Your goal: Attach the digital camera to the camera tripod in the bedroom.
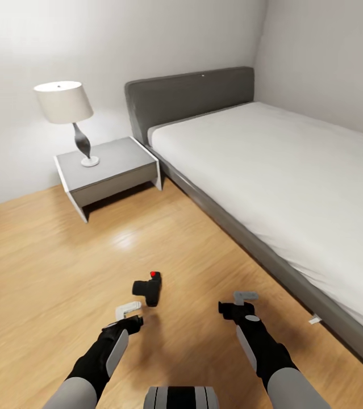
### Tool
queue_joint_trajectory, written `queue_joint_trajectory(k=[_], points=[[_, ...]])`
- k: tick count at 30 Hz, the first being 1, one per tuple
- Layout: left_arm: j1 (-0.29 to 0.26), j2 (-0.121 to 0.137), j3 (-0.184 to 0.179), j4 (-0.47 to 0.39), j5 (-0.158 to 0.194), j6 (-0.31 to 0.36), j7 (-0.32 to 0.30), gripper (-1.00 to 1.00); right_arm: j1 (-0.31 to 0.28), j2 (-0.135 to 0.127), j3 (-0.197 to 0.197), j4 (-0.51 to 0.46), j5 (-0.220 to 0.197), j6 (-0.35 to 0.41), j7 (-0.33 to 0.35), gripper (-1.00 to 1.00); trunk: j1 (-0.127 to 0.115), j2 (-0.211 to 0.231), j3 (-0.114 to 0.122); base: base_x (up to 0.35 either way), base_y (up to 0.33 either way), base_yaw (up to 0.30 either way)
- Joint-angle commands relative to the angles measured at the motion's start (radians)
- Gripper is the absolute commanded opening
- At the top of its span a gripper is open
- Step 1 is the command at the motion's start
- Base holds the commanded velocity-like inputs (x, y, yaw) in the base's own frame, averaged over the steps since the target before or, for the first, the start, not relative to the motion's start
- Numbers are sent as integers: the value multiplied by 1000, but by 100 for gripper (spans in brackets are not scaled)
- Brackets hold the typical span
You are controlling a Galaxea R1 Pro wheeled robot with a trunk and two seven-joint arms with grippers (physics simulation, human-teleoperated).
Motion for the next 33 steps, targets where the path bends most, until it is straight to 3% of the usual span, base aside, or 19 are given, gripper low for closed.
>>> queue_joint_trajectory(k=[1, 15, 33], points=[[0, 0, 1, -2, 11, 4, 4, 100, 0, 1, -4, -2, 9, 6, 1, 100, 0, 0, -1, 0, 0, 74], [-1, 4, -2, -5, 13, 4, 5, 100, 0, -6, -5, -1, 9, 5, 5, 100, 0, 0, -1, 26, 0, 15], [-1, 3, -9, 4, 4, 2, -1, 100, 0, -9, -5, 0, 10, -4, 0, 100, 0, 0, -1, 265, 0, 0]])
